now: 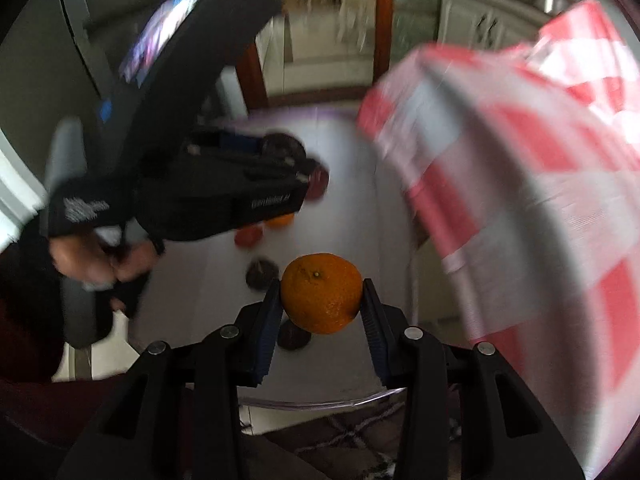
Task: Organize fruits
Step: 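Open both tools to drop the mangosteen and orange into the box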
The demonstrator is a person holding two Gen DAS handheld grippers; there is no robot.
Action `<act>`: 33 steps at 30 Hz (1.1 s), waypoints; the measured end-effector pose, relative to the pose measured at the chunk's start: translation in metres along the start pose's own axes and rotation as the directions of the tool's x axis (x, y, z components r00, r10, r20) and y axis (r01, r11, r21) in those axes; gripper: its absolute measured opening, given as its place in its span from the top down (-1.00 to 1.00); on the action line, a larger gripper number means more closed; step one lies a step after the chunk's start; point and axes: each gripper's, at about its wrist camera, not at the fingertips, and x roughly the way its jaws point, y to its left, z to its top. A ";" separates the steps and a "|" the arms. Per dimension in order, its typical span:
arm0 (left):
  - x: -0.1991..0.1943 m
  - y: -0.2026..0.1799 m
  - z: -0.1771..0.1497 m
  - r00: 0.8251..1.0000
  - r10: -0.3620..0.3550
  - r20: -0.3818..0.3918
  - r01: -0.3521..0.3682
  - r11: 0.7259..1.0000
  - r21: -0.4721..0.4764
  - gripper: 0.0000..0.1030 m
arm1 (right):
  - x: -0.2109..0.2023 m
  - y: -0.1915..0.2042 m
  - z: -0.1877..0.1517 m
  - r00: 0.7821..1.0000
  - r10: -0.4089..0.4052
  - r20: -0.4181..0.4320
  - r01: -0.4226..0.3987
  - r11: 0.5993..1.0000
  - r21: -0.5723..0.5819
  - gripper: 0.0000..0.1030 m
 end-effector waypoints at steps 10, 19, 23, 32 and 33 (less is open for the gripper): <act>0.059 -0.015 -0.018 0.984 0.010 -0.181 0.003 0.998 0.070 0.18 | 0.062 0.013 -0.005 0.977 -0.015 -0.214 0.002 0.998 -0.063 0.24; 0.077 -0.016 -0.029 0.976 0.005 -0.217 0.012 0.997 0.078 0.18 | 0.086 0.023 -0.008 0.957 -0.062 -0.285 0.022 0.990 -0.143 0.24; 0.080 -0.018 -0.028 0.976 0.002 -0.216 0.016 0.996 0.083 0.18 | 0.086 0.035 -0.008 0.957 -0.066 -0.283 0.022 0.988 -0.153 0.23; 0.063 -0.014 -0.018 0.988 0.037 -0.150 -0.027 0.997 0.072 -0.52 | 0.063 0.016 0.000 0.972 -0.026 -0.233 0.010 0.998 -0.067 -0.04; 0.062 -0.014 -0.016 0.988 0.041 -0.146 -0.031 0.997 0.073 -0.52 | 0.060 0.013 0.001 0.974 -0.020 -0.226 0.008 0.999 -0.054 -0.04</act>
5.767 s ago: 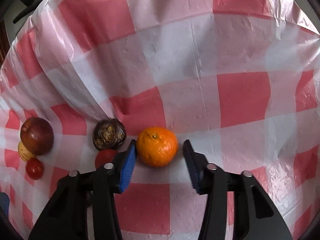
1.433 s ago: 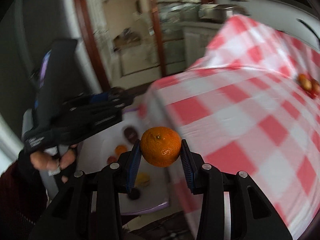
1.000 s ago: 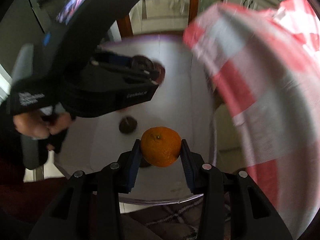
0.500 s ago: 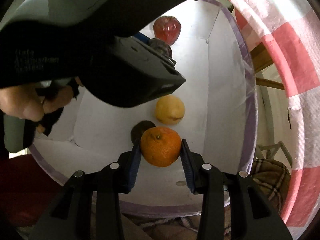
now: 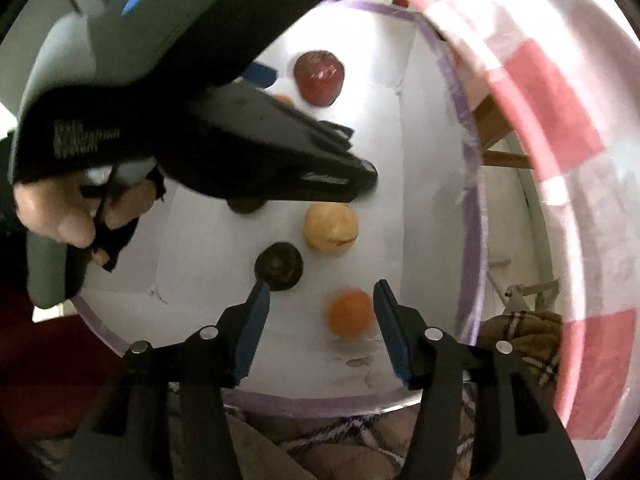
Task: Organize fruits
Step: 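Open both tools to drop the mangosteen and orange into the box, then move both open tools back toward the fruit cluster on the table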
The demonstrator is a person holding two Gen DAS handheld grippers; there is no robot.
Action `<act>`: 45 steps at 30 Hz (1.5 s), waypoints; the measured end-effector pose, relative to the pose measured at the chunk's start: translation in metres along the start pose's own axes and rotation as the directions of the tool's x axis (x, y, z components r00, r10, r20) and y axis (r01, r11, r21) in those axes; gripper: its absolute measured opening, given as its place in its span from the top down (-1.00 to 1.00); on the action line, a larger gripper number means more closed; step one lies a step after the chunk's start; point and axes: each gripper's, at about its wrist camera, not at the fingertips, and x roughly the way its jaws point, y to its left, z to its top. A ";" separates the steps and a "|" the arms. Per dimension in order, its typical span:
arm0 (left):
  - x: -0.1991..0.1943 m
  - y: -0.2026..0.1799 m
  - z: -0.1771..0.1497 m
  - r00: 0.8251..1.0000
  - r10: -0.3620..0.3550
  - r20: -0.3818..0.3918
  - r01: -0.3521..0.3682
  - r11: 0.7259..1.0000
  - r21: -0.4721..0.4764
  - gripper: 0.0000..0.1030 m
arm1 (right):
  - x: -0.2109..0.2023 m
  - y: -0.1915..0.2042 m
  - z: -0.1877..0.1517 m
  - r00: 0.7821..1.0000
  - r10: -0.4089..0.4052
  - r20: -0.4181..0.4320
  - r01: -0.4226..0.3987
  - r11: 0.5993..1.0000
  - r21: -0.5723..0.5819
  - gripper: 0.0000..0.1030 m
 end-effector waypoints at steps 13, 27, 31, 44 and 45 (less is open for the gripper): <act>-0.045 -0.006 0.017 0.993 0.088 0.074 -0.091 0.995 0.038 -0.62 | -0.080 -0.009 -0.009 0.967 0.125 0.223 -0.134 0.991 0.026 -0.14; -0.164 -0.062 0.083 0.941 0.084 0.329 -0.123 0.987 0.100 -0.95 | -0.223 -0.121 -0.076 0.804 -0.120 0.582 -0.090 0.944 0.319 -0.53; -0.194 -0.133 0.124 0.928 -0.107 0.357 0.041 0.982 0.186 -0.95 | -0.235 -0.187 -0.119 0.770 -0.268 0.579 -0.086 0.856 0.509 -0.60; -0.164 -0.384 0.271 0.797 -0.386 0.465 0.366 0.921 0.136 -0.96 | -0.245 -0.362 -0.249 0.698 -0.615 0.367 -0.088 0.435 0.896 -0.60; -0.161 -0.389 0.277 0.794 -0.392 0.464 0.383 0.916 0.118 -0.96 | -0.246 -0.367 -0.254 0.694 -0.627 0.354 -0.092 0.410 0.907 -0.60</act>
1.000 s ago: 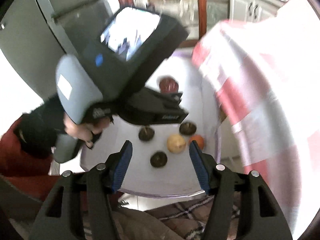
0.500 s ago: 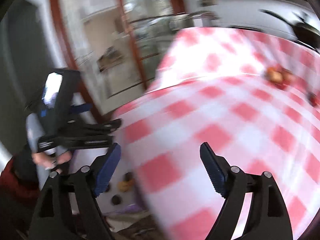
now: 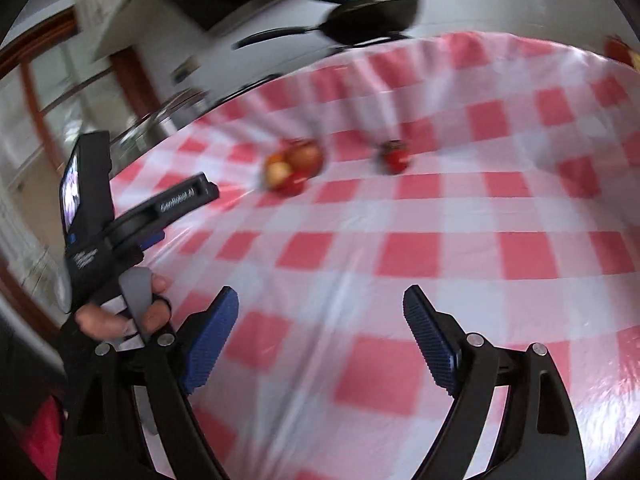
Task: Organize fruits
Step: 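Move both open tools back toward the fruit cluster on the table, then close the right tool on a red tomato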
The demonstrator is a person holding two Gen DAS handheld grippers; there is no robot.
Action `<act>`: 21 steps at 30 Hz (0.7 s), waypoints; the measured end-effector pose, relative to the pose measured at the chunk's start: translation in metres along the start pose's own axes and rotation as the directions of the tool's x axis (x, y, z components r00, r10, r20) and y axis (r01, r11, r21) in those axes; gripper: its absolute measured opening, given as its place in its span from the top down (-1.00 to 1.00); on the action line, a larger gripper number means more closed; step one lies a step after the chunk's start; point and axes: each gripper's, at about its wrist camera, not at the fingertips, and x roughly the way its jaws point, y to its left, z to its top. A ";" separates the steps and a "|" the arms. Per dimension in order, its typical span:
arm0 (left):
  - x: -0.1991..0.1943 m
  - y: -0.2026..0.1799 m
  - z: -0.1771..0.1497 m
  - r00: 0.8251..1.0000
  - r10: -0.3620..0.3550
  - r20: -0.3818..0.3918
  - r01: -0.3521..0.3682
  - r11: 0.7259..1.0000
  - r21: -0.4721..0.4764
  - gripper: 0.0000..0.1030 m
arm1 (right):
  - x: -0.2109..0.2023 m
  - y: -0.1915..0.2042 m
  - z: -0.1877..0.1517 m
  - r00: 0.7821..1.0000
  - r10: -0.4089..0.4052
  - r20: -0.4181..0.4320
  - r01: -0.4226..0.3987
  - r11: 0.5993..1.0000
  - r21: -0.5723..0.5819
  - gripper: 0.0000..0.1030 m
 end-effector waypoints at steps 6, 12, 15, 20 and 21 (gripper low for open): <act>0.061 -0.016 0.018 0.999 -0.033 0.017 0.035 0.994 -0.101 -0.96 | 0.017 -0.032 0.026 0.997 -0.071 0.001 0.071 0.997 0.037 -0.60; 0.077 0.008 0.025 0.999 -0.044 0.032 0.047 0.993 -0.113 -0.96 | 0.080 -0.050 0.079 0.987 -0.160 -0.015 0.160 0.987 0.033 -0.60; 0.073 0.024 0.024 0.997 -0.057 0.046 0.065 0.981 -0.181 -0.96 | 0.130 -0.051 0.102 0.977 -0.205 -0.064 0.204 0.979 -0.021 -0.59; 0.079 0.028 0.024 0.998 -0.054 0.019 0.056 0.975 -0.214 -0.96 | 0.187 -0.045 0.124 0.959 -0.256 -0.119 0.241 0.962 -0.128 -0.35; 0.081 0.028 0.023 0.999 -0.049 0.006 0.049 0.975 -0.215 -0.96 | 0.193 -0.045 0.127 0.959 -0.255 -0.125 0.239 0.962 -0.129 -0.31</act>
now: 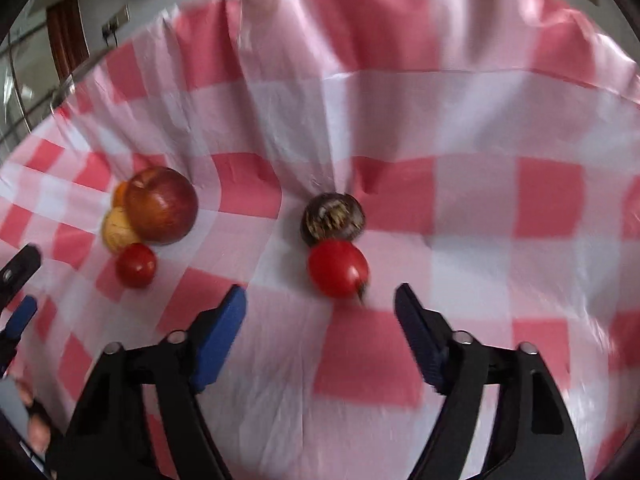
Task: Organize fruits
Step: 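Close the right tool on a red tomato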
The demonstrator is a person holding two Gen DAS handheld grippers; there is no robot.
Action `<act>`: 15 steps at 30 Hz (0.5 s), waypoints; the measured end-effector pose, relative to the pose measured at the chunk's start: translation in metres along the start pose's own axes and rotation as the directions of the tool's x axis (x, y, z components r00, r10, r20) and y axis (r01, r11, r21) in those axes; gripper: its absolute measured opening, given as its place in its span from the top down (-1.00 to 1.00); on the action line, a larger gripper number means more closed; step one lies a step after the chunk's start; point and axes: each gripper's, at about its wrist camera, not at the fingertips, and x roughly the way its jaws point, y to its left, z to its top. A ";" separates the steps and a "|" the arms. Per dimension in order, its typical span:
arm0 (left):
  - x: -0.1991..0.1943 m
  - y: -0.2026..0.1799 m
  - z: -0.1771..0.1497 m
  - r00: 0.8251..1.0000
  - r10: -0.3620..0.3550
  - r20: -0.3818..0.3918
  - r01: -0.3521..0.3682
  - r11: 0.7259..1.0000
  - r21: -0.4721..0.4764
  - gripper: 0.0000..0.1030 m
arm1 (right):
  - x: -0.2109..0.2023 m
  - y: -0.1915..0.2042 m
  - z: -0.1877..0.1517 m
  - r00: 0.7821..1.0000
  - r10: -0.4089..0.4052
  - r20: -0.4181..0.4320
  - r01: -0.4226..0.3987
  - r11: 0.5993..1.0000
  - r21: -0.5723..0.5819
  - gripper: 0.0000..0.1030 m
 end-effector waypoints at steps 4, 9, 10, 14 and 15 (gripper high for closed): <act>0.001 0.001 -0.002 1.000 0.004 -0.010 -0.004 1.000 -0.011 -0.96 | 0.019 -0.002 0.014 0.999 -0.023 -0.033 0.023 1.000 -0.003 -0.19; 0.004 -0.001 -0.004 0.999 0.003 -0.038 -0.002 1.000 0.006 -0.96 | 0.021 0.000 0.012 0.997 -0.066 -0.045 0.065 0.997 -0.032 0.36; 0.005 -0.002 -0.005 0.999 0.005 -0.041 -0.005 1.000 0.013 -0.96 | 0.017 -0.002 0.008 0.997 -0.066 -0.040 0.065 0.998 -0.024 0.36; 0.006 -0.007 -0.009 0.998 0.010 -0.055 -0.007 0.998 0.055 -0.96 | -0.008 -0.010 -0.010 0.999 -0.040 0.019 0.039 0.999 0.035 0.36; 0.006 -0.009 -0.010 0.998 0.009 -0.057 -0.005 0.998 0.068 -0.96 | -0.014 -0.014 -0.012 0.999 -0.022 0.033 0.020 0.998 0.064 0.36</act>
